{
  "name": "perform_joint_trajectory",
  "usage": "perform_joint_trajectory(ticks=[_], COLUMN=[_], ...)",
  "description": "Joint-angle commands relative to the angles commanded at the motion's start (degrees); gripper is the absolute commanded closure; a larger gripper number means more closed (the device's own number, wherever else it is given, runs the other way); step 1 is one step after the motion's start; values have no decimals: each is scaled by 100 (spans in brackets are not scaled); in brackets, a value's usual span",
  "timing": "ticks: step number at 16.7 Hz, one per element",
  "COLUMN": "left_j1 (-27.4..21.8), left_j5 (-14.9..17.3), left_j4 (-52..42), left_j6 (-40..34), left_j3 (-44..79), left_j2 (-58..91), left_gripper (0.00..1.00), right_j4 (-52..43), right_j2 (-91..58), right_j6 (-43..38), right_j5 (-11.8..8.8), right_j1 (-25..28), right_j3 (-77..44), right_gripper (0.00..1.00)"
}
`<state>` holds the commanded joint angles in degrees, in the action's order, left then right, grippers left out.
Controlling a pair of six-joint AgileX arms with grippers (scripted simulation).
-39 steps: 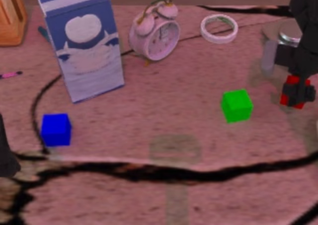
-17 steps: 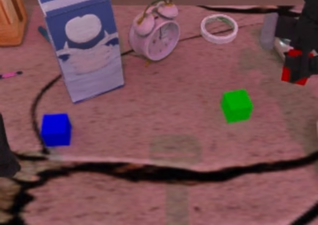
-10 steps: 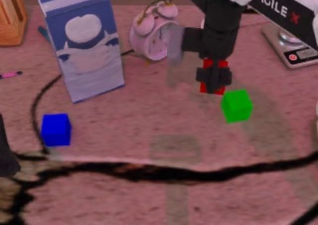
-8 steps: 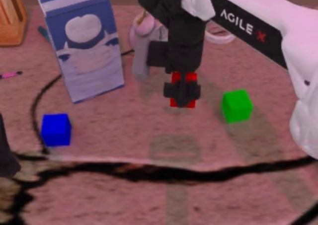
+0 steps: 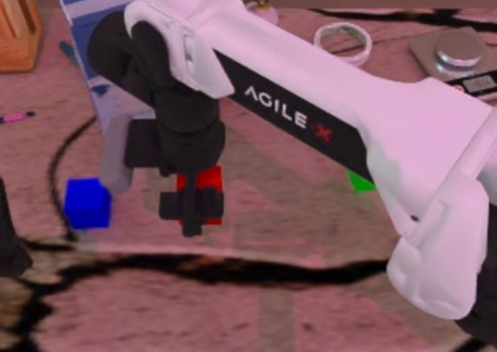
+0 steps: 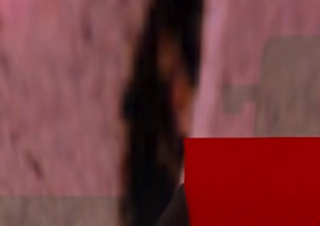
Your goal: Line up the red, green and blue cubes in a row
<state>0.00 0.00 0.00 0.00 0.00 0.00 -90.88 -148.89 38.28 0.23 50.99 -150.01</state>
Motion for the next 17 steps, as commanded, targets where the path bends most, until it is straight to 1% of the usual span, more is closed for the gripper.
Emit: perform_joint_trajectory(ticks=[5, 8, 13, 15, 17], left_j1=[0, 0, 0, 0, 0], left_j5=[0, 0, 0, 0, 0], left_j4=[0, 0, 0, 0, 0], left_j6=[0, 0, 0, 0, 0], left_j3=[0, 0, 0, 0, 0], left_j2=[0, 0, 0, 0, 0], left_gripper=[0, 0, 0, 0, 0], right_j4=[100, 593, 1636, 1886, 1922], right_j2=[47, 160, 327, 362, 367], right_j6=[-5, -25, -11, -6, -6], right_j5=[-5, 3, -10, -6, -5], right_j1=[-14, -29, -1, 8, 9], right_j3=[106, 667, 1999, 2254, 2289], right_gripper=[100, 100, 100, 100, 100])
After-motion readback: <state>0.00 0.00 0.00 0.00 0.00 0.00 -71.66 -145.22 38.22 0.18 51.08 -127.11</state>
